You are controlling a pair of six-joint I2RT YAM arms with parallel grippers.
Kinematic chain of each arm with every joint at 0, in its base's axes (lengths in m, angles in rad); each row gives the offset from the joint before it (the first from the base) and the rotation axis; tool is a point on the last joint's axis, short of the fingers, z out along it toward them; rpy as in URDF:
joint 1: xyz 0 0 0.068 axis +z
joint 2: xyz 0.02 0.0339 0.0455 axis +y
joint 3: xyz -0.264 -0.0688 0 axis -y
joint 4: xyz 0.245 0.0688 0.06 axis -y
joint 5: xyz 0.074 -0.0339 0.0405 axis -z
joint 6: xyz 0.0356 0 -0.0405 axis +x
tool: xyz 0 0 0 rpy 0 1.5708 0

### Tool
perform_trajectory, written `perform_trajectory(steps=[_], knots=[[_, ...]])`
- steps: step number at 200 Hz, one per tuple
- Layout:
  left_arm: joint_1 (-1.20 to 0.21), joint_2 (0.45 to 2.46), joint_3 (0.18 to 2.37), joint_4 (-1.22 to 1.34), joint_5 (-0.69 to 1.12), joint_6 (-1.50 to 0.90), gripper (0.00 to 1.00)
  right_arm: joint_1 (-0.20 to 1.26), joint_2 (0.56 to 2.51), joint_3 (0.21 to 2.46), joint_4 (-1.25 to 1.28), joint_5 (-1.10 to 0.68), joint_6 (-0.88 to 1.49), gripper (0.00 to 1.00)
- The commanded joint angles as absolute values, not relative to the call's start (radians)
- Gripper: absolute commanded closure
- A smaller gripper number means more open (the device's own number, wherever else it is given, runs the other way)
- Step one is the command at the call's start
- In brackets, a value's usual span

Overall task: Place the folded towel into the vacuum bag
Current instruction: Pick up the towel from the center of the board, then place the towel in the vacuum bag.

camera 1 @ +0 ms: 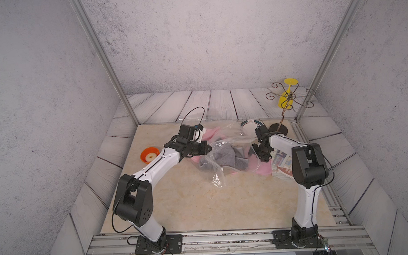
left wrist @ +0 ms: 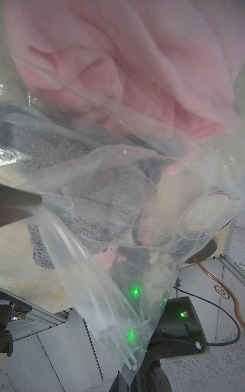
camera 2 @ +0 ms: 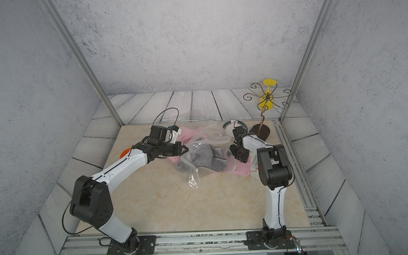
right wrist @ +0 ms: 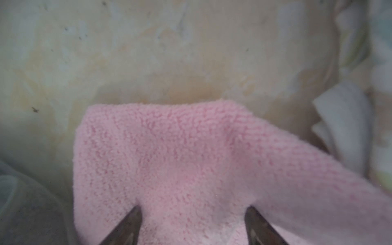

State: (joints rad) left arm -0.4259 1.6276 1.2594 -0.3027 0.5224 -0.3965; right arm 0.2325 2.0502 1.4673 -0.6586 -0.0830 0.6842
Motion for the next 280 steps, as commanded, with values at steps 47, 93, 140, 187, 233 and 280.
perform_trajectory(steps=[47, 93, 140, 187, 233, 280], knots=[[-0.417, 1.63, 1.277, -0.315, 0.523, -0.381, 1.0, 0.238, 1.981, 1.286, -0.395, -0.193, 0.713, 0.93], [-0.418, 1.651, 1.284, -0.317, 0.51, -0.393, 1.0, 0.223, 1.732, 1.167, -0.3, -0.172, 0.719, 1.0], [-0.422, 1.664, 1.268, -0.309, 0.508, -0.421, 1.0, 0.202, 1.415, 1.112, -0.325, -0.129, 0.654, 1.0], [-0.435, 1.675, 1.271, -0.3, 0.517, -0.434, 1.0, 0.202, 1.146, 1.167, -0.337, -0.127, 0.529, 1.0], [-0.448, 1.704, 1.309, -0.298, 0.545, -0.457, 1.0, 0.214, 1.116, 1.291, -0.268, -0.422, 0.508, 1.0], [-0.458, 1.727, 1.359, -0.309, 0.563, -0.463, 1.0, 0.33, 1.17, 1.224, -0.253, -0.522, 0.527, 1.0]])
